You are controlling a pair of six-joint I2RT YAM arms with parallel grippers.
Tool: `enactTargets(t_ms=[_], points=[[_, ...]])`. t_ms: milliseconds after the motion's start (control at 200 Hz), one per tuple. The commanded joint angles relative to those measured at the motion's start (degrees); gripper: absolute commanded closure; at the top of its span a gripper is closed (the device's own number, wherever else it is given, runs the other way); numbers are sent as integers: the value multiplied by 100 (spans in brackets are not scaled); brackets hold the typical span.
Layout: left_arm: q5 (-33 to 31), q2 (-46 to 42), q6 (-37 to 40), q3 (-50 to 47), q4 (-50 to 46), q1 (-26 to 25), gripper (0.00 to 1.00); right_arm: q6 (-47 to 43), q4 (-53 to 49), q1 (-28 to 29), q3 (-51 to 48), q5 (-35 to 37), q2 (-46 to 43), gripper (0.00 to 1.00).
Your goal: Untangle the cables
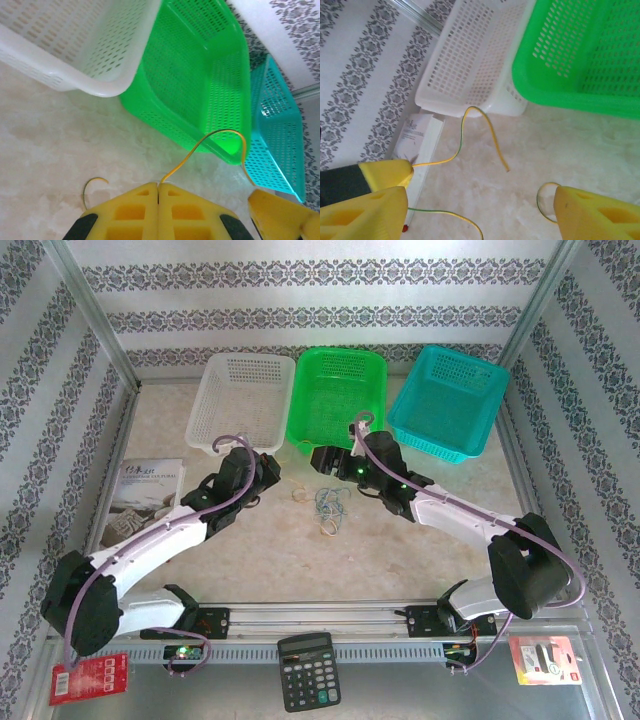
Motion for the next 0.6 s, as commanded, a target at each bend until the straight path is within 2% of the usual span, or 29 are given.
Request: enactTargets(t_ms=[0, 180, 490, 595], points=[[120, -94, 240, 12, 214, -30, 100, 665, 689, -24, 70, 78, 35, 21], [135, -125, 220, 44, 224, -30, 100, 1315, 1446, -22, -96, 476, 298, 20], [117, -149, 186, -8, 321, -31, 100, 1962, 2185, 68, -71, 664, 925, 23], [99, -147, 184, -19, 342, -33, 100, 2037, 2326, 123, -62, 661, 1047, 27]])
